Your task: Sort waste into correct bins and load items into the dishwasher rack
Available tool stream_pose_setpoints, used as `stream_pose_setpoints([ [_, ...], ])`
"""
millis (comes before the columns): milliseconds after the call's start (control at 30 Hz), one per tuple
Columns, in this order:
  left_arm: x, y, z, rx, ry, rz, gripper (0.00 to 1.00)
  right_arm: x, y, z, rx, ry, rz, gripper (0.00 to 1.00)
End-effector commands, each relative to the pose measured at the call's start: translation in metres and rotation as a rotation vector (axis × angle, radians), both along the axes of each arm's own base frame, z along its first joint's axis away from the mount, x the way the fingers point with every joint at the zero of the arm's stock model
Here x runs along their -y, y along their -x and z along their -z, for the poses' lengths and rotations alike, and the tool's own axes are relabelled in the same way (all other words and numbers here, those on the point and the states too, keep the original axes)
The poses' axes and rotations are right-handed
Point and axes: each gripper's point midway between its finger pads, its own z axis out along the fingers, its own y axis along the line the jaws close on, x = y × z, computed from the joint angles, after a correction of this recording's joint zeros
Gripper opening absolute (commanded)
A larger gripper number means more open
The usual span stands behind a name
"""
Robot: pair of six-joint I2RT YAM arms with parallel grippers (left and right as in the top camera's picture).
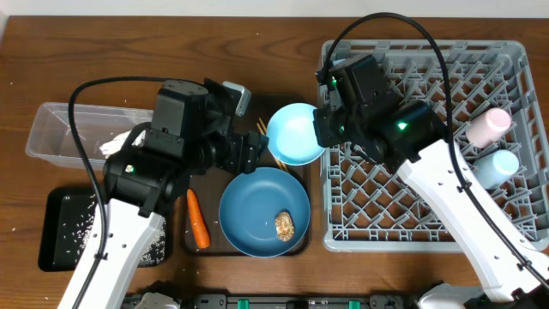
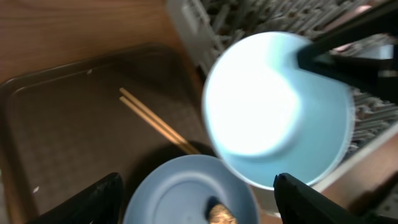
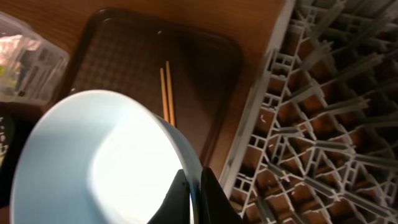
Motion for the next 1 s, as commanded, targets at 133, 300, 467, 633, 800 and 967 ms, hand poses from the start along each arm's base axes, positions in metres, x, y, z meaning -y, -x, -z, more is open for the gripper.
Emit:
stream_pose_setpoints([
  [133, 0.019, -0.003, -0.003, -0.027, 0.073, 0.068, 0.78, -0.024, 0.009, -0.009, -0.011, -0.089, -0.101, 0.01],
  [300, 0.022, -0.012, 0.018, -0.105, 0.064, 0.047, 0.78, -0.035, 0.010, -0.015, 0.006, -0.132, -0.152, 0.01],
  [467, 0.025, -0.019, 0.034, -0.148, 0.050, 0.045, 0.77, -0.037, 0.011, -0.016, 0.002, -0.145, -0.162, 0.01],
  [633, 0.027, -0.025, 0.036, -0.168, 0.074, 0.010, 0.30, -0.038, 0.012, -0.017, 0.001, -0.147, -0.174, 0.01],
  [800, 0.030, -0.033, 0.023, -0.127, 0.117, -0.016, 0.10, -0.030, 0.007, -0.014, 0.018, -0.103, -0.137, 0.01],
  [967, 0.033, -0.032, 0.014, -0.120, 0.155, -0.021, 0.06, -0.018, 0.001, -0.011, 0.043, -0.042, -0.102, 0.46],
])
